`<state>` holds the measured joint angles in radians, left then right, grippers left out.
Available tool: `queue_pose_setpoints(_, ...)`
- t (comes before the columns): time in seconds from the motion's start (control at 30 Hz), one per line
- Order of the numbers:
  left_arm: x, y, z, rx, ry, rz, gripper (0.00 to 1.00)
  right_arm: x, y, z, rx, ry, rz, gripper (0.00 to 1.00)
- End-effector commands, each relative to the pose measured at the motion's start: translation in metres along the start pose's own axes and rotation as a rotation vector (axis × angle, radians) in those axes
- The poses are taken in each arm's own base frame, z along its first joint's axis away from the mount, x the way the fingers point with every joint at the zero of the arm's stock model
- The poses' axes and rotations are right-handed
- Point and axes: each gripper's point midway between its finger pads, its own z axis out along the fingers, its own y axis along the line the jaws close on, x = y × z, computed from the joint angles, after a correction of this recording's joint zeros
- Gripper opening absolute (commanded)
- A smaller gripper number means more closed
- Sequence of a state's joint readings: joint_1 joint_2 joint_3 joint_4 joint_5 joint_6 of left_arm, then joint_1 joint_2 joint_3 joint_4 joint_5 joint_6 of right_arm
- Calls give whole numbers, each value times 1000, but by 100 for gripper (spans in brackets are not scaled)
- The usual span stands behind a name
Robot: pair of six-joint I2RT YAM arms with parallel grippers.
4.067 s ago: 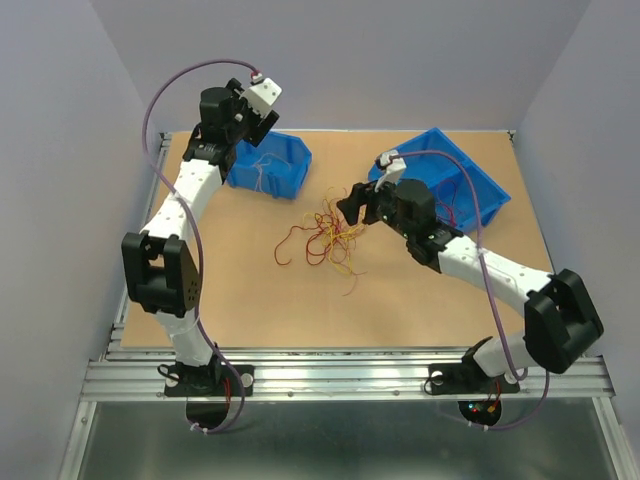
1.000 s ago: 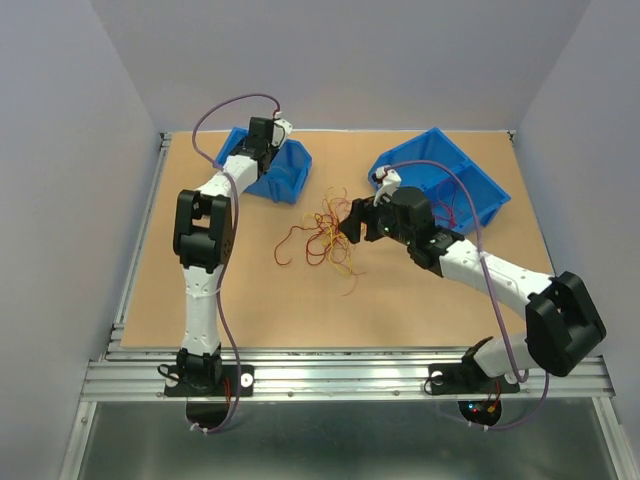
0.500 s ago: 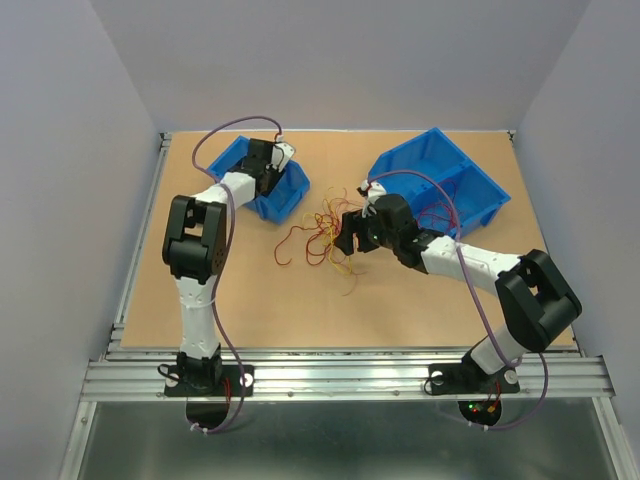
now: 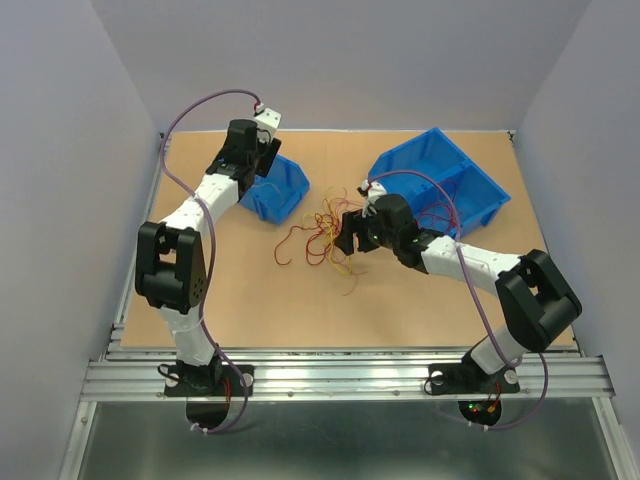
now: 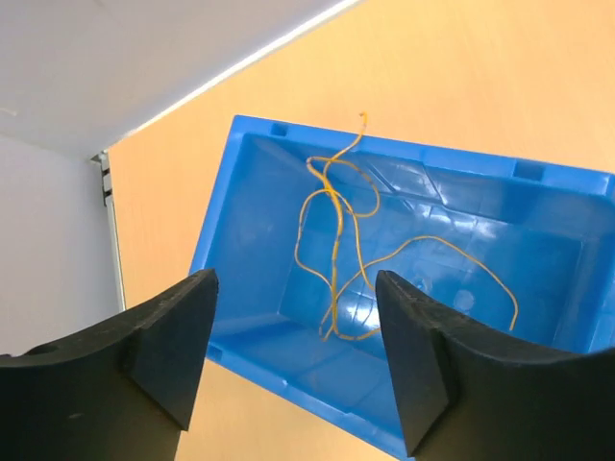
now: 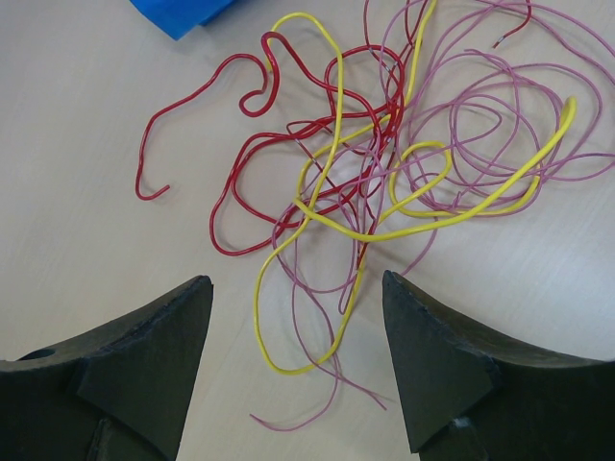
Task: Untangle the cables
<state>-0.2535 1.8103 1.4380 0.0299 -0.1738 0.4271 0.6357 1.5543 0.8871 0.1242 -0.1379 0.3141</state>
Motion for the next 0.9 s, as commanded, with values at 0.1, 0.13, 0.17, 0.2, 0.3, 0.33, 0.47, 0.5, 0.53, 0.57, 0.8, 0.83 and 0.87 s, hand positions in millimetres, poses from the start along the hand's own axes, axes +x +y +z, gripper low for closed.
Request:
queue_pose_setpoints(0.1, -21, 12, -8, -53, -86, -79, 82, -46, 18, -10, -33, -119, -22, 76)
queue_pose_setpoints(0.13, -22, 12, 1, -59, -79, -71, 82, -45, 17, -10, -32, -116, -24, 76)
queue_pose_setpoints(0.17, -22, 12, 6, -66, -73, -64, 81, -45, 18, -9, -33, -115, -25, 77)
queue_pose_setpoints(0.2, -12, 9, 18, -72, -41, -53, 81, -44, 18, -9, -32, -114, -23, 76)
queue_pose_setpoints(0.3, -16, 11, 32, -86, -34, -39, 81, -44, 18, -9, -34, -113, -25, 76)
queue_pose_setpoints(0.33, -15, 10, 41, -92, -28, -35, 80, -45, 18, -10, -33, -115, -24, 76)
queue_pose_setpoints(0.47, -21, 13, 55, -119, -35, -34, 72, -45, 18, -9, -37, -112, -24, 76)
queue_pose_setpoints(0.5, -20, 16, 58, -137, -26, -35, 71, -44, 19, -9, -38, -112, -25, 76)
queue_pose_setpoints(0.53, -18, 16, 65, -143, -16, -35, 70, -45, 18, -9, -38, -112, -24, 77)
queue_pose_setpoints(0.57, -18, 16, 67, -152, -13, -33, 69, -44, 19, -9, -39, -111, -27, 76)
queue_pose_setpoints(0.8, -5, 15, 86, -168, 18, -26, 43, -45, 20, -10, -42, -115, -27, 76)
queue_pose_setpoints(0.83, -4, 14, 89, -164, 18, -23, 41, -46, 19, -10, -41, -116, -27, 76)
queue_pose_setpoints(0.87, -4, 12, 91, -158, 16, -23, 38, -46, 20, -11, -42, -117, -27, 76)
